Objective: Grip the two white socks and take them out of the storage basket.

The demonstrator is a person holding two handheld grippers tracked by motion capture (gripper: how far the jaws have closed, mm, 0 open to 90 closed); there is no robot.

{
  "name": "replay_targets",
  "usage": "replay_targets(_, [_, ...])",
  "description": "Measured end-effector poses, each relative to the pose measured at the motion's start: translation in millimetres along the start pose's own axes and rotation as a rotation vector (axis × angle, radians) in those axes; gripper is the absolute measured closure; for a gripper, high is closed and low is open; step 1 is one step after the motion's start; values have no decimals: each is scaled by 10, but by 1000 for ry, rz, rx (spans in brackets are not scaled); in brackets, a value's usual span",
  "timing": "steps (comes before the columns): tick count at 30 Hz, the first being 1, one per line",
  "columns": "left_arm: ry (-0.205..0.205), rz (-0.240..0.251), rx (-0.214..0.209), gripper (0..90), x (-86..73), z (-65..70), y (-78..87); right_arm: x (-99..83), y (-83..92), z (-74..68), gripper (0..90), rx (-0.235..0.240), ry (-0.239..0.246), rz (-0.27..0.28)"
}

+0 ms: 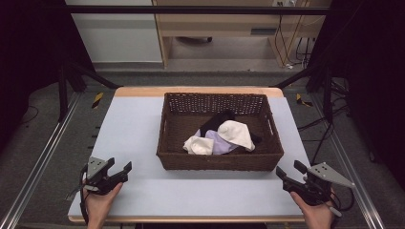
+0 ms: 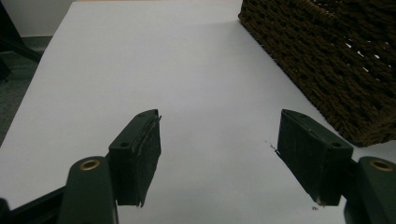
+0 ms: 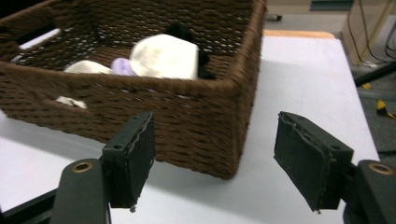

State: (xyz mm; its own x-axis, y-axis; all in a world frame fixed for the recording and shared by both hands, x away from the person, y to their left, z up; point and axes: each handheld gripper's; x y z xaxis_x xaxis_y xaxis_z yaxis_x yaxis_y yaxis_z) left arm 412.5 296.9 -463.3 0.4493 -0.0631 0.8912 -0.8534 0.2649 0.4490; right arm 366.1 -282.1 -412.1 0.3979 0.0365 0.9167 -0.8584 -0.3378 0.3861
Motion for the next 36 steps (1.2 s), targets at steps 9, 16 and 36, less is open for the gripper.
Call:
replay_targets(9, [15, -2, 8, 294, -13, -48, -2, 234, 76, -112, 283, 34, 33, 34])
replay_targets(16, [23, -5, 17, 294, -22, -83, -5, 405, 51, -179, 265, 63, 22, 63])
replay_targets(36, [21, -5, 14, 294, -16, -84, -24, 840, -362, -511, 291, 104, 48, 60])
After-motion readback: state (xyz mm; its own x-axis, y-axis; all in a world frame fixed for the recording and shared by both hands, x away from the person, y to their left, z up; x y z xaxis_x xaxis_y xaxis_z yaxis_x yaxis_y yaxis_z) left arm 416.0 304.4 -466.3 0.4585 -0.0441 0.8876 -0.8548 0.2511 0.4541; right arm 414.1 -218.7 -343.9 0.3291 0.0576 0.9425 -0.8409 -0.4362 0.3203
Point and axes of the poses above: each handheld gripper's, and its own axes: y roughly backward along the jaws, x roughly out of its top, z roughly to its right, and after that the axes turned 1 degree about z, right-handed
